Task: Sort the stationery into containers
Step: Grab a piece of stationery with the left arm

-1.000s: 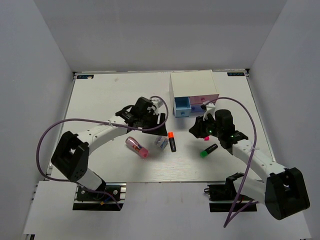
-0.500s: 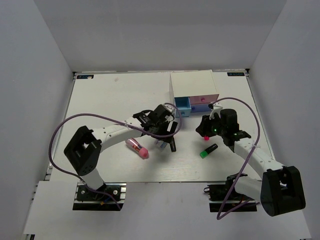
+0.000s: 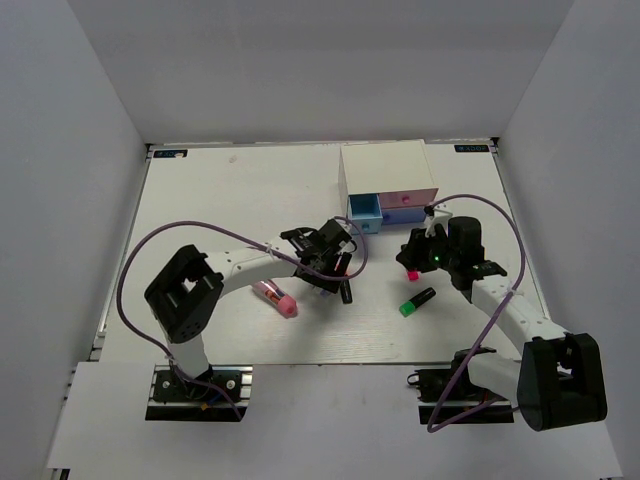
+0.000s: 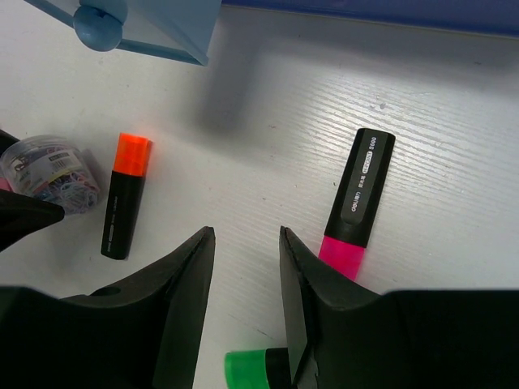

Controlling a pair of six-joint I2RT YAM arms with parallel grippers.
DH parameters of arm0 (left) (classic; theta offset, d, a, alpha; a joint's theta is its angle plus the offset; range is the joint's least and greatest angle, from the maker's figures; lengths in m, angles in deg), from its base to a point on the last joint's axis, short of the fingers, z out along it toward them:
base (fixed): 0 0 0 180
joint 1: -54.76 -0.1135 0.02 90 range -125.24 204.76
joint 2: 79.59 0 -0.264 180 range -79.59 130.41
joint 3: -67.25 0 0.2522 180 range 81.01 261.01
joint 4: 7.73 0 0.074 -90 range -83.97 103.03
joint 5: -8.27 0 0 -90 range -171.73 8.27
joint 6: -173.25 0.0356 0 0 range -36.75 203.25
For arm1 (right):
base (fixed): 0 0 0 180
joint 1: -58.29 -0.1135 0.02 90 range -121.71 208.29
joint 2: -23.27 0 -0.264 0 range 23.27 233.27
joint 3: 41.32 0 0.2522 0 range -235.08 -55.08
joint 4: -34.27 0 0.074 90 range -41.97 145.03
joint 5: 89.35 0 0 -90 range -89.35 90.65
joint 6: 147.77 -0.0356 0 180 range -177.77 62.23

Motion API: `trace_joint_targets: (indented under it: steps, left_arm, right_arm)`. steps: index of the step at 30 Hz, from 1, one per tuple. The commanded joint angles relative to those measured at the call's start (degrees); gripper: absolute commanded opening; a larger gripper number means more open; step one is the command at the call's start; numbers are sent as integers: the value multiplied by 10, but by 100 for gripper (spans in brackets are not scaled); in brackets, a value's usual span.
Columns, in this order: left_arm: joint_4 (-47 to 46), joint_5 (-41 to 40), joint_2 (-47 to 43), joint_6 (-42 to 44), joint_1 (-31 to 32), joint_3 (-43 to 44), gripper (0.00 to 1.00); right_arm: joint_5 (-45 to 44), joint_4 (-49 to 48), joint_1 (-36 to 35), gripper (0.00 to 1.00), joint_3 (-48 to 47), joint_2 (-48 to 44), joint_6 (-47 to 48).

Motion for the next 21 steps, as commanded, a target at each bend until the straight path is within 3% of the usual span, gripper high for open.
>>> trace_joint_targets:
  steps: [1,4,9,12,16,21]
  left_arm:
    - [-6,-17,-6,3,4,29,79]
    - [-6,-11,-6,3,9,29,69]
    - [-18,9,-39,9,9,35,27]
    - [-24,17,-70,15,9,40,18]
    - [-18,28,-97,20,4,72,16]
    - [-8,28,-97,97,4,162,15]
  right_arm:
    - [19,-8,10,44,-22,5,5]
    - [26,-8,14,44,-22,4,4]
    - [42,-12,20,44,-20,4,6]
    - [56,-14,22,44,-19,0,13]
    - [64,-21,27,44,-16,-4,14]
    - [70,-25,24,44,-12,-8,13]
